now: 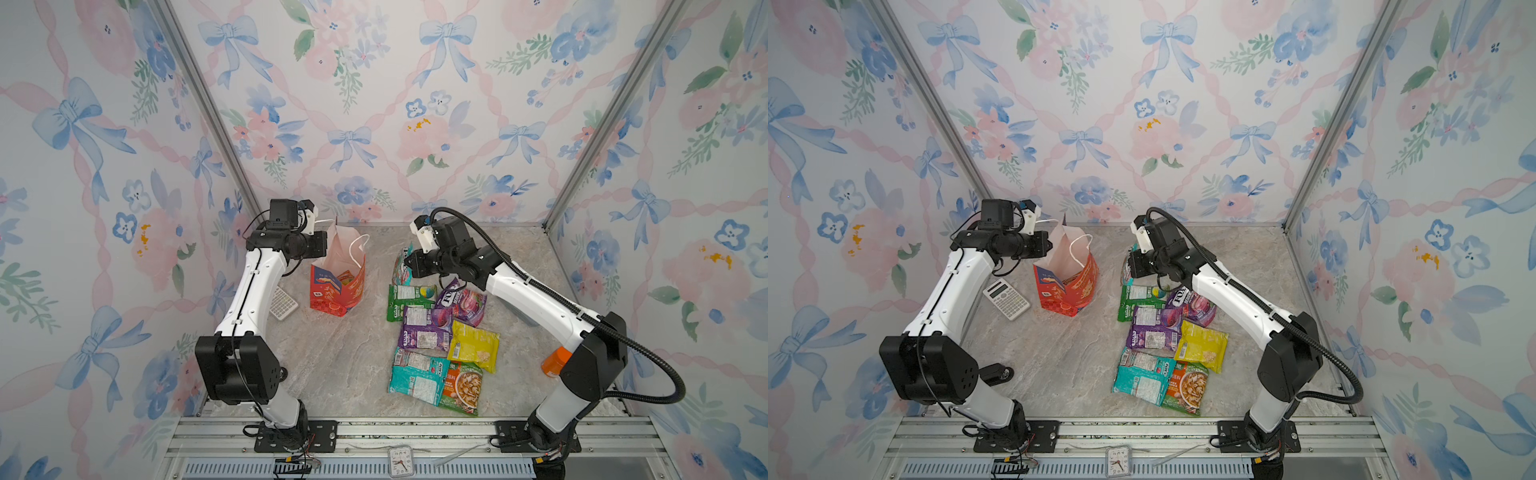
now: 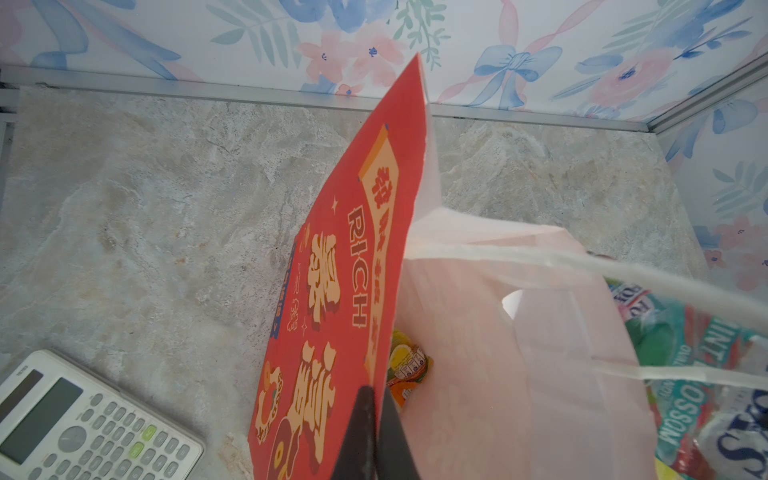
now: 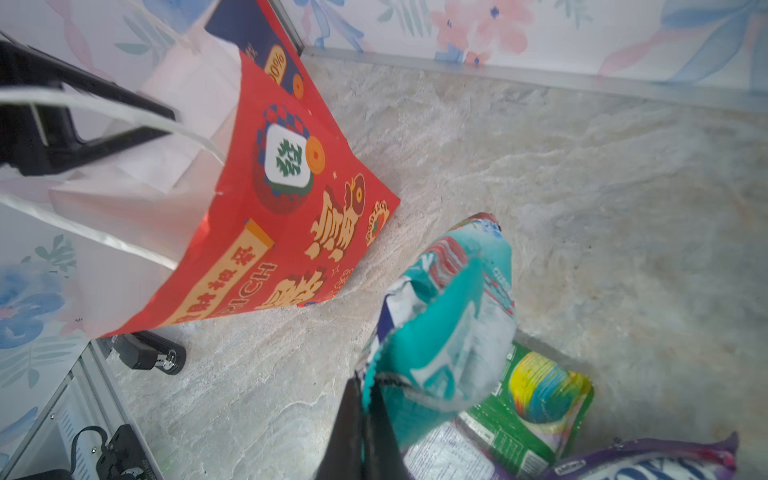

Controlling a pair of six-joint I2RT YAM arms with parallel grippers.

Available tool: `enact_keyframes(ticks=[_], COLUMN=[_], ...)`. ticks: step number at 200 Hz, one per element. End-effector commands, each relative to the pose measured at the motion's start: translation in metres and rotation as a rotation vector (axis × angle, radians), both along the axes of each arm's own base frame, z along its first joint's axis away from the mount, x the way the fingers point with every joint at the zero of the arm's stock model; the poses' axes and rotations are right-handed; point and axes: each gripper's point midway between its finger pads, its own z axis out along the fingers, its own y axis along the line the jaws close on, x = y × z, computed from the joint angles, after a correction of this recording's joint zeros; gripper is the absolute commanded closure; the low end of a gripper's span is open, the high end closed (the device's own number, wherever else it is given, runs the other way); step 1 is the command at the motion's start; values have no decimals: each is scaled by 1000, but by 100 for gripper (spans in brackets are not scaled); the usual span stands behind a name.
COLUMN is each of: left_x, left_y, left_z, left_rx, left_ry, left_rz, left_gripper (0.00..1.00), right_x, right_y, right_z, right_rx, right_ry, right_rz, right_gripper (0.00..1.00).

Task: Place the snacks into the paper bag
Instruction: 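Lift the mint Fox's packet up over the bag opening, then lower the mint packet into the bag and open the right gripper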

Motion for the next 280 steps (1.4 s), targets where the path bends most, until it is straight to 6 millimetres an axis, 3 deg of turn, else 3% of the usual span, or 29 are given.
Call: enact_keyframes(ticks=[1, 69, 133, 185, 225, 280], left_x=[-9, -10, -11, -11, -11, -11], left_y=[-5, -11, -12, -12, -12, -9], left_z=[-4, 3, 2, 1, 1, 1], left_rx=[-19, -44, -43, -44, -45, -26], left_ry=[21, 7, 9, 10, 10, 8], left_rz=[-34, -65, -72, -74, -74, -60], left_gripper=[100, 100, 100, 100, 100, 100], right_x=[8, 30, 44, 41, 19, -10], right_y=[-2, 8, 38, 63, 87, 109], right_z=[44, 111, 161, 171, 176, 156], right_rx=[3, 14, 65, 77, 93, 54], right_ry=[-110, -257, -380, -429, -457, -414], right_rz=[11, 24, 75, 118, 189, 296], right_gripper=[98, 99, 100, 100, 100, 100])
